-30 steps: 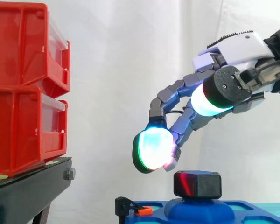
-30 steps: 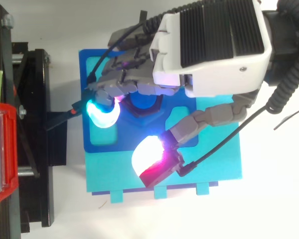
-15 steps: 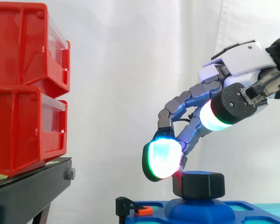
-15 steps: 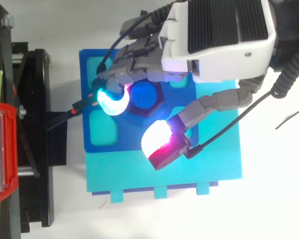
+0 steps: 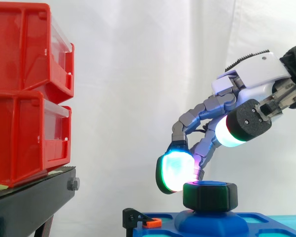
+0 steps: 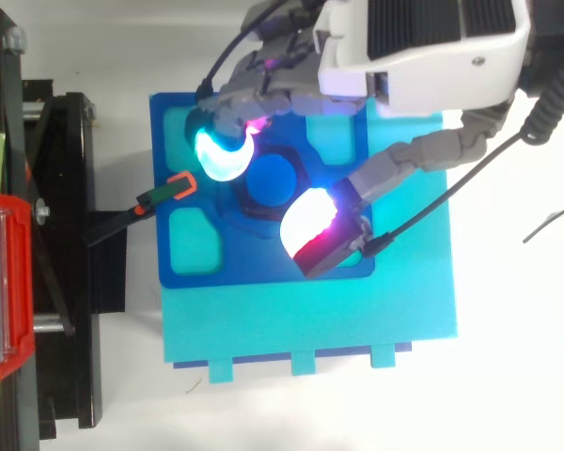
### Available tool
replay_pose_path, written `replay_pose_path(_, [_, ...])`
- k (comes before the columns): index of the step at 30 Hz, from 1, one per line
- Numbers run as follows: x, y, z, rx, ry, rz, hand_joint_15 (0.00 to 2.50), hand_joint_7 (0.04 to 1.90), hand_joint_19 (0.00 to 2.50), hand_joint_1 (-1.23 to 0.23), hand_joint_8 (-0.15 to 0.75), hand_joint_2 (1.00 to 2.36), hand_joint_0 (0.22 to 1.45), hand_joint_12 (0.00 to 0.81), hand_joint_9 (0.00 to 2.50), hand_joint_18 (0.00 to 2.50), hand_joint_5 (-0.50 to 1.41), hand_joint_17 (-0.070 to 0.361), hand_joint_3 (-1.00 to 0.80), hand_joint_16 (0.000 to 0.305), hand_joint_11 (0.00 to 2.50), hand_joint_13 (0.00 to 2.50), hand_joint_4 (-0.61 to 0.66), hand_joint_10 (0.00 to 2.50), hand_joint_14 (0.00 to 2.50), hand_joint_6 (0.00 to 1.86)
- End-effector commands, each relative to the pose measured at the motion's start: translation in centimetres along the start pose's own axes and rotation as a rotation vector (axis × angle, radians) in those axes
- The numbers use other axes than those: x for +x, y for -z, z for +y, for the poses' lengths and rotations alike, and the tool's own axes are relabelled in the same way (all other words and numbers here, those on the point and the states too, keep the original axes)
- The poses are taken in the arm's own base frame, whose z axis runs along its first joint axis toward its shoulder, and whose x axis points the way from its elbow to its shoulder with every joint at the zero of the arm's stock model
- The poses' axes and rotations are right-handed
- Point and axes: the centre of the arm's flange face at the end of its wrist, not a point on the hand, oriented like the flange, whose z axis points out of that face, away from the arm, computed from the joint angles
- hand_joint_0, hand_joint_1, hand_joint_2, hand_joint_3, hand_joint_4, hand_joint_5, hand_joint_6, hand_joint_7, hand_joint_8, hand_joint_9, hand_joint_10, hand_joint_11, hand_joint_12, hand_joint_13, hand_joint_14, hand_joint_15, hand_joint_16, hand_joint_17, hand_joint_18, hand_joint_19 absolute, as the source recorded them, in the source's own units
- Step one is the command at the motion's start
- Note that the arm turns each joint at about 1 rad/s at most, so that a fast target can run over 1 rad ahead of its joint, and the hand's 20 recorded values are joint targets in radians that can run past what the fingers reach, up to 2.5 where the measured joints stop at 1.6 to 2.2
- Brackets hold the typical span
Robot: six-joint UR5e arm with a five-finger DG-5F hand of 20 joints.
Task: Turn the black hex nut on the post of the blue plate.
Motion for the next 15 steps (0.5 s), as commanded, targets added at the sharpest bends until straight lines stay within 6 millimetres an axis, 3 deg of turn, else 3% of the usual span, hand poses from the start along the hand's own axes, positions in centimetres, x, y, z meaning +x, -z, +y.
replay_pose_path(1, [-0.3,0.5,-1.1,0.007,0.015,0.013,0.12,0.91,0.12,-0.4,0.265,1.0,0.5,0.358,0.68,0.29,-0.15,0.121,-0.5,0.054,0.29,0.48,0.23,0.01,0.0,0.5])
replay_pose_path(9, [-0.9,1.1,-2.6,0.007,0.028,0.016,0.12,0.91,0.12,-0.4,0.263,1.0,0.5,0.357,0.68,0.29,-0.15,0.122,-0.5,0.054,0.3,0.48,0.23,0.01,0.0,0.5])
replay_pose_path(15, [-2.2,1.5,-2.4,0.001,0.033,0.004,0.12,0.9,0.11,-0.4,0.265,1.0,0.5,0.353,0.68,0.29,-0.15,0.121,-0.5,0.054,0.3,0.48,0.23,0.01,0.0,0.5])
